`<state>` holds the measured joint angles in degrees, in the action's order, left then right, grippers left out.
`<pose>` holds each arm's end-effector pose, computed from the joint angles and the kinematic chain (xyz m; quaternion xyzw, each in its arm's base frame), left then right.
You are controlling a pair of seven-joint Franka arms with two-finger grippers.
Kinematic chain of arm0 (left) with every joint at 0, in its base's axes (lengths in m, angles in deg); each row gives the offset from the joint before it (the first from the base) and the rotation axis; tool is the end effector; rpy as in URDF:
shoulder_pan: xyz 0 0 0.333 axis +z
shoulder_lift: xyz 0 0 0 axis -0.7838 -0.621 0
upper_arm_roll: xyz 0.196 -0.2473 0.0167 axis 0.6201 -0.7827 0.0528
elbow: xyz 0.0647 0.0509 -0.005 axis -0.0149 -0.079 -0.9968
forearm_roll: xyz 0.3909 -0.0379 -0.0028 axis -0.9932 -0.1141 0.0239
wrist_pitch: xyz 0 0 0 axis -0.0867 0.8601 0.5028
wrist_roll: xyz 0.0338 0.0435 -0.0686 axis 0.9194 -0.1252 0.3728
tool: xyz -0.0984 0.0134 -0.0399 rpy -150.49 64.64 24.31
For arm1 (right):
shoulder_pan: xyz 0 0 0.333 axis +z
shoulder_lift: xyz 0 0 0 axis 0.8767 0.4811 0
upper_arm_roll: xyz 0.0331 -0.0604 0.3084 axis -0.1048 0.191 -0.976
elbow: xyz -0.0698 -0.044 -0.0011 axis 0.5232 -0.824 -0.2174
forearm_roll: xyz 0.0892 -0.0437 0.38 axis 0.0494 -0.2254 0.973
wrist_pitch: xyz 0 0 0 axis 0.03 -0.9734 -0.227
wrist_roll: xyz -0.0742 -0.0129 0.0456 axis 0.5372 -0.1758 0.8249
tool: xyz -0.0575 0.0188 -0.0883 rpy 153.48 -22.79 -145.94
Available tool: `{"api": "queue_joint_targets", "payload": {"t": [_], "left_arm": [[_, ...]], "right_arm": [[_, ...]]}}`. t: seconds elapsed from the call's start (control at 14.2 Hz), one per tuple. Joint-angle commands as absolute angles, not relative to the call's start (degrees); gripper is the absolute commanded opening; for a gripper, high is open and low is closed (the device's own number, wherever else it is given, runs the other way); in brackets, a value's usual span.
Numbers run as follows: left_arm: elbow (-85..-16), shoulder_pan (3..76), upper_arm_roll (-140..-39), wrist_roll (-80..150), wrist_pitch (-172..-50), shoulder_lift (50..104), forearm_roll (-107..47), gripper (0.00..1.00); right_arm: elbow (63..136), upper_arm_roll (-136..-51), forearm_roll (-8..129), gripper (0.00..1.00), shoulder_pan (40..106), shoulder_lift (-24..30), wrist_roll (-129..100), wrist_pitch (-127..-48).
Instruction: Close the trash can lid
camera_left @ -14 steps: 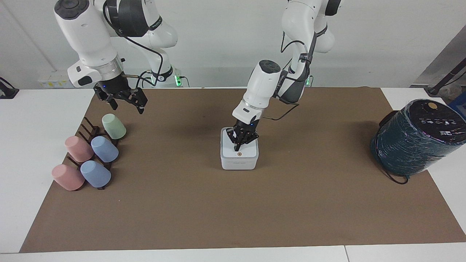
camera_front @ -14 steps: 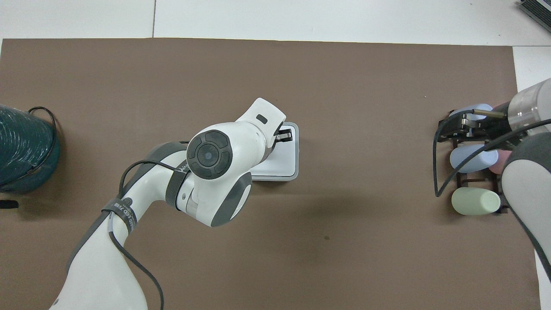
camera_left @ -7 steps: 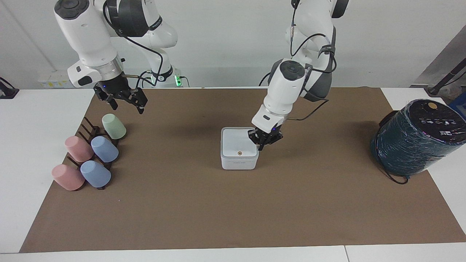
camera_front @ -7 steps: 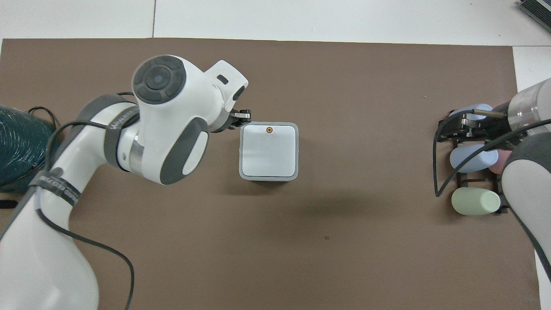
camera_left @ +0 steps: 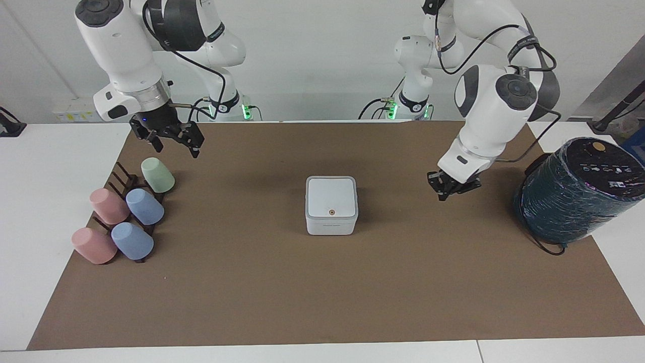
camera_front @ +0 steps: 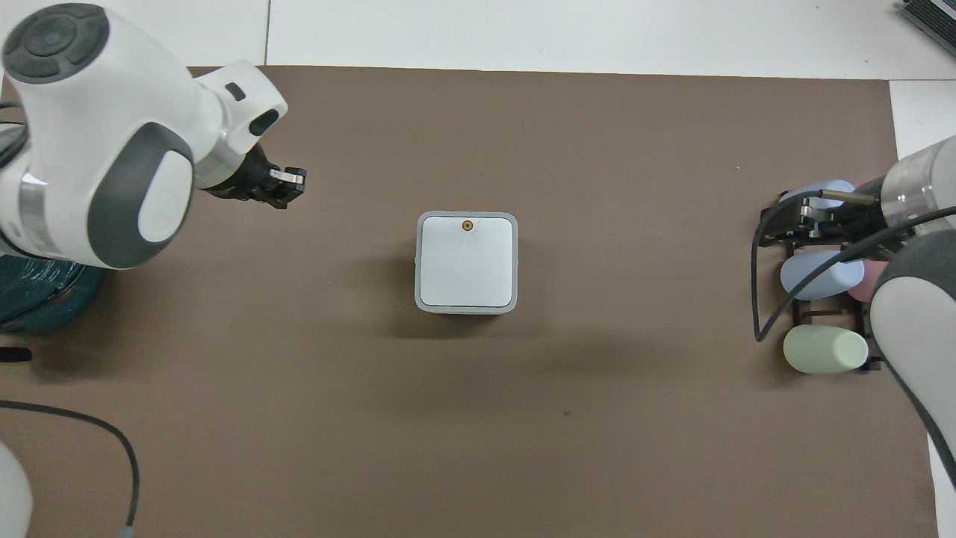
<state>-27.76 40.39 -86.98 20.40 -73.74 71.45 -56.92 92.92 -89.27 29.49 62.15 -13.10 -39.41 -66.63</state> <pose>0.6307 -0.1273 0.5110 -0.9951 0.0978 0.0050 0.0125 0.5575 0.0360 0.5839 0.9940 -0.1094 0.0020 0.0032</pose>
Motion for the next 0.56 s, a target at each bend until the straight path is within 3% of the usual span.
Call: {"api": "queue_joint_targets", "payload": {"t": [0.0, 0.07, 0.14, 0.21, 0.49], "left_arm": [[-27.7, 42.6, -87.4, 17.9, -71.8, 74.0, -59.3, 0.32], [-27.8, 43.3, -87.3, 17.8, -71.3, 75.1, -59.3, 0.58], [-27.8, 44.3, -87.4, 17.6, -71.0, 75.9, -59.3, 0.9], [-27.9, 45.0, -87.6, 17.6, -71.1, 76.6, -59.0, 1.0], [-28.3, 44.7, -87.6, 17.6, -71.1, 79.5, -57.2, 1.0]], "right_arm": [[93.6, -89.4, 30.6, 1.0, 61.5, -13.9, -38.2, -67.1], [93.6, -89.4, 30.6, 1.0, 61.5, -14.0, -38.2, -67.1], [93.6, -89.4, 30.6, 1.0, 61.5, -13.9, -38.2, -67.1], [93.6, -89.4, 30.6, 1.0, 61.5, -14.0, -38.2, -67.1], [93.6, -89.4, 30.6, 1.0, 61.5, -14.0, -38.2, -67.1]]}}
